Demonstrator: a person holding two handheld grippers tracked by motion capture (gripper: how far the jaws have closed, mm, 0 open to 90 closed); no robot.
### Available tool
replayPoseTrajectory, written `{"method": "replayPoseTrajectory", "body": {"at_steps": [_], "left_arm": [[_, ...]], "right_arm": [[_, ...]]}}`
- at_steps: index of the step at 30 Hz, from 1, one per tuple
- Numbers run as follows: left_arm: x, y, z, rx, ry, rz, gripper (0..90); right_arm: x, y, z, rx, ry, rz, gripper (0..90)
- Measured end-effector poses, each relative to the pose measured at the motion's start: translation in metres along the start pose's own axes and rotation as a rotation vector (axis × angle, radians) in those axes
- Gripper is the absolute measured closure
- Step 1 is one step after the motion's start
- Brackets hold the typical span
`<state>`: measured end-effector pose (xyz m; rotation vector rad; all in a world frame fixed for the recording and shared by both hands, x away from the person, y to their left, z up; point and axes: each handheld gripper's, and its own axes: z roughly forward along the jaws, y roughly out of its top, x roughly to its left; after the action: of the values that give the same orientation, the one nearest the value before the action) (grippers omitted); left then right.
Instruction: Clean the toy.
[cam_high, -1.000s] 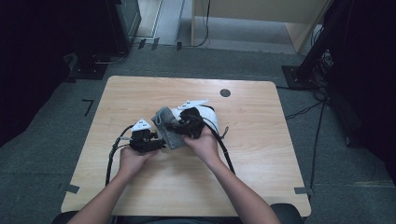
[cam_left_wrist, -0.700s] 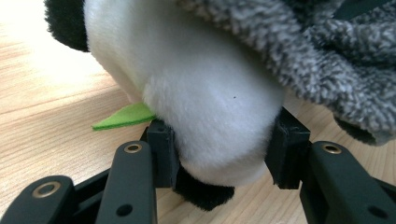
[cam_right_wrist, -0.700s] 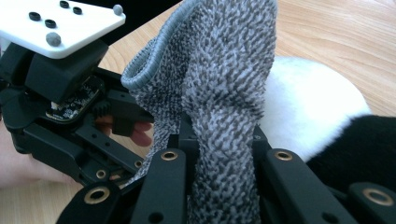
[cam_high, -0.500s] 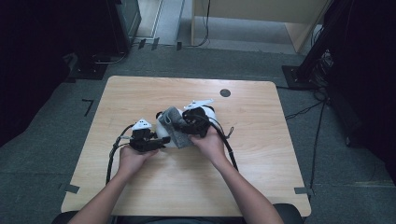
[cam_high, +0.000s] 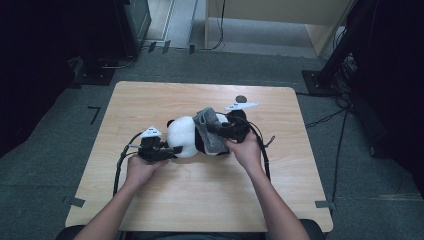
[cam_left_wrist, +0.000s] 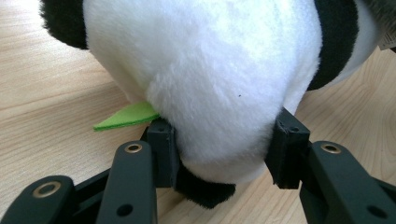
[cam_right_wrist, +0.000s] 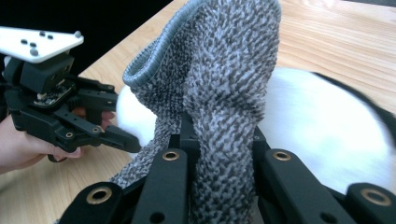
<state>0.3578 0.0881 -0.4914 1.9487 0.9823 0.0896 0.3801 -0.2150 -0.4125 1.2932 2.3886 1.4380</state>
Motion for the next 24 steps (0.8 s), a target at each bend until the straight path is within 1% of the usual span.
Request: {"method": "replayPoseTrajectory", "body": {"at_steps": [1,3,6,8,11,14,15,18,22,24], "left_arm": [[0.0,0.0,0.0,0.001,0.0,0.001,53.4],[0.0,0.0,0.0,0.002,-0.001,0.001,53.3],[0.0,0.0,0.0,0.004,-0.003,-0.001,53.3],[0.001,0.001,0.0,0.009,-0.007,-0.004,53.3],[0.002,0.001,0.0,0.007,-0.011,-0.007,53.2],[0.002,0.001,0.0,0.007,-0.015,-0.013,53.2],[0.003,0.001,0.0,0.007,-0.016,-0.015,53.1],[0.002,0.0,0.0,0.003,-0.012,-0.01,53.1],[0.002,0.0,0.0,0.004,-0.01,-0.012,53.1],[0.003,-0.001,0.001,0.01,-0.005,-0.006,52.9]], "right_arm": [[-0.003,-0.001,-0.003,-0.004,0.001,0.017,78.3],[-0.01,-0.002,-0.009,-0.014,0.004,0.036,78.3],[-0.016,-0.004,-0.017,-0.026,-0.005,0.048,78.3],[-0.02,-0.004,-0.023,-0.03,-0.02,0.052,78.2],[-0.031,-0.007,-0.032,-0.044,-0.037,0.079,78.1],[-0.043,-0.013,-0.035,-0.061,-0.041,0.109,78.1],[-0.046,-0.015,-0.036,-0.062,-0.053,0.114,78.1],[-0.05,-0.017,-0.039,-0.053,-0.103,0.102,78.3],[-0.057,-0.023,-0.039,-0.045,-0.141,0.116,78.4],[-0.063,-0.025,-0.041,-0.027,-0.188,0.122,78.5]]}}
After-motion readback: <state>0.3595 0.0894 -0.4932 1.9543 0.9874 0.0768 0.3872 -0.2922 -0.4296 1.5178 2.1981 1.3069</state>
